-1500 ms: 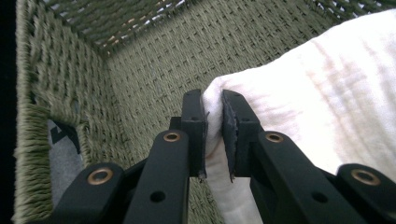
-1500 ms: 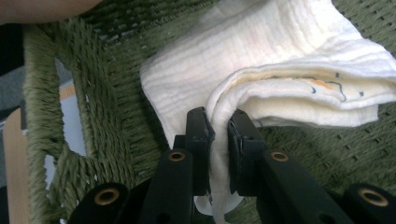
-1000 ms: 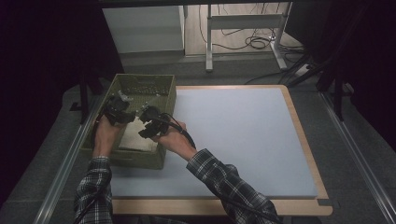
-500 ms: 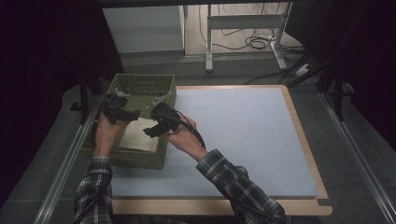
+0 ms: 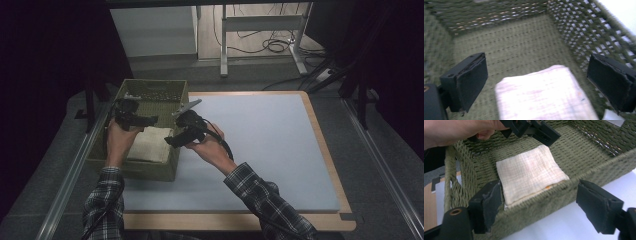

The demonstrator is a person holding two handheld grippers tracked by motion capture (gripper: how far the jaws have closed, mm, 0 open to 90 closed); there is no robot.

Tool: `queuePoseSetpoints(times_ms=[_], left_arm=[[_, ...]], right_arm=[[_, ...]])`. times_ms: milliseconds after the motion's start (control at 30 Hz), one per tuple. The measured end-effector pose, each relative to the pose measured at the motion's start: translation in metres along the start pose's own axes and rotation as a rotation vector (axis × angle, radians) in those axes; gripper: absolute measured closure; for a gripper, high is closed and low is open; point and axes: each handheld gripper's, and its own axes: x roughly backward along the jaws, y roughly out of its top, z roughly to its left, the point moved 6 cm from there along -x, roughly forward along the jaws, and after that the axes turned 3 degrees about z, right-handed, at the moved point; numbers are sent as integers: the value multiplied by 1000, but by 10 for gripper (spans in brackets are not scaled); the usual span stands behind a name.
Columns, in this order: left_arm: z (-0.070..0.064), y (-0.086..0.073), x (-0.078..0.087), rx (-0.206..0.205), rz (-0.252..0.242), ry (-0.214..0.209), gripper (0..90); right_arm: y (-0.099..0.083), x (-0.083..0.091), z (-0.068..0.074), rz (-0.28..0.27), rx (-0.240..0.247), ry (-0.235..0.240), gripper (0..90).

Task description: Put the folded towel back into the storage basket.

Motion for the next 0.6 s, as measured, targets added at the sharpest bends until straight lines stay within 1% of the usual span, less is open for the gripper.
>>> queuePoseSetpoints(times_ms=[100,200,300,433,533,600], left_arm=[[-6,3,-2,-5,0,-22,30],[-14,7,-3,-20,6,-29,28],[-23,12,-4,-38,13,-37,24],[-33,18,-6,-57,37,-42,21],[-41,22,-7,-57,57,-57,14],[-46,25,-7,-65,65,-58,12]], right_arm=[[-6,5,-2,3,0,5,155],[-14,10,-6,4,10,3,127],[-22,15,-11,-5,2,9,105],[-34,21,-21,-6,-8,11,81],[-44,25,-27,-1,-13,9,76],[-50,27,-30,2,-20,7,74]])
